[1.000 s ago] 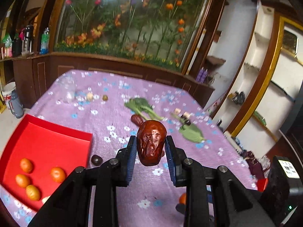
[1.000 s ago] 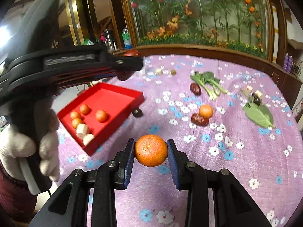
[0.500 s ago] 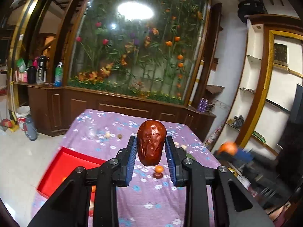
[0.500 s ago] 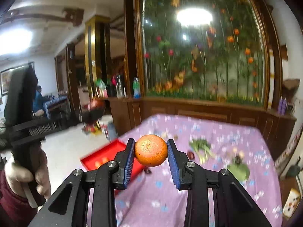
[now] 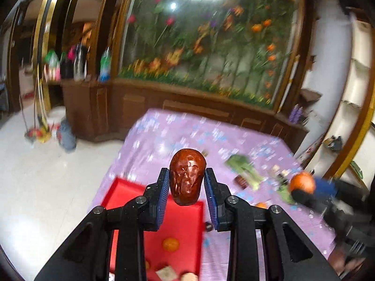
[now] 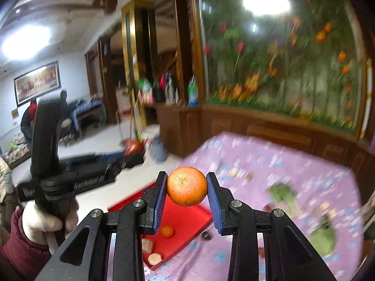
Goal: Organize fruits
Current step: 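Carry the date and orange over the red tray and open both grippers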
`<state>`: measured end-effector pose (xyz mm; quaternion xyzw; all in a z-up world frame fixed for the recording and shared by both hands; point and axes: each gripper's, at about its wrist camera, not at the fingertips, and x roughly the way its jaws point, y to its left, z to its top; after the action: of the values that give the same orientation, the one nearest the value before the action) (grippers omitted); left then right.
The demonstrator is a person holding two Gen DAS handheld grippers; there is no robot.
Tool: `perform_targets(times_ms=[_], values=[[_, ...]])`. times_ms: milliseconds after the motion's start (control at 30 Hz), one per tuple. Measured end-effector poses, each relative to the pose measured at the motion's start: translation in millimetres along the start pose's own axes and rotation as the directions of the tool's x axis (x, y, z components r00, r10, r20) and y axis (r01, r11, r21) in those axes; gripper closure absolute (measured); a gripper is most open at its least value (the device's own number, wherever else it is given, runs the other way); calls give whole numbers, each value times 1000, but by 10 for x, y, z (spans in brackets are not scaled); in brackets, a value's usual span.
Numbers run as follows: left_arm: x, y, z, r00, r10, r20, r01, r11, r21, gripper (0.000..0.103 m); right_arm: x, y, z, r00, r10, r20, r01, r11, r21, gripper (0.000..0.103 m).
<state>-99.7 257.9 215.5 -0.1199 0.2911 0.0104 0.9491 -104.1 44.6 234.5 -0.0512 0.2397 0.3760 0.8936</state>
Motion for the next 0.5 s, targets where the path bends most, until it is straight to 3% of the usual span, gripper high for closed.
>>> perform_targets(times_ms=[133, 233, 500], values=[[705, 447, -232, 991, 31, -130, -41, 997, -71, 74, 1013, -75, -357, 981, 56, -183, -46, 997, 58, 66], [1144, 810, -422, 973, 61, -222, -91, 987, -130, 74, 1512, -100, -532, 963, 81, -257, -63, 995, 79, 66], [1668, 1179, -721, 929, 80, -362, -156, 970, -185, 74, 2402, -106, -889, 915, 115, -386, -77, 991, 113, 66]])
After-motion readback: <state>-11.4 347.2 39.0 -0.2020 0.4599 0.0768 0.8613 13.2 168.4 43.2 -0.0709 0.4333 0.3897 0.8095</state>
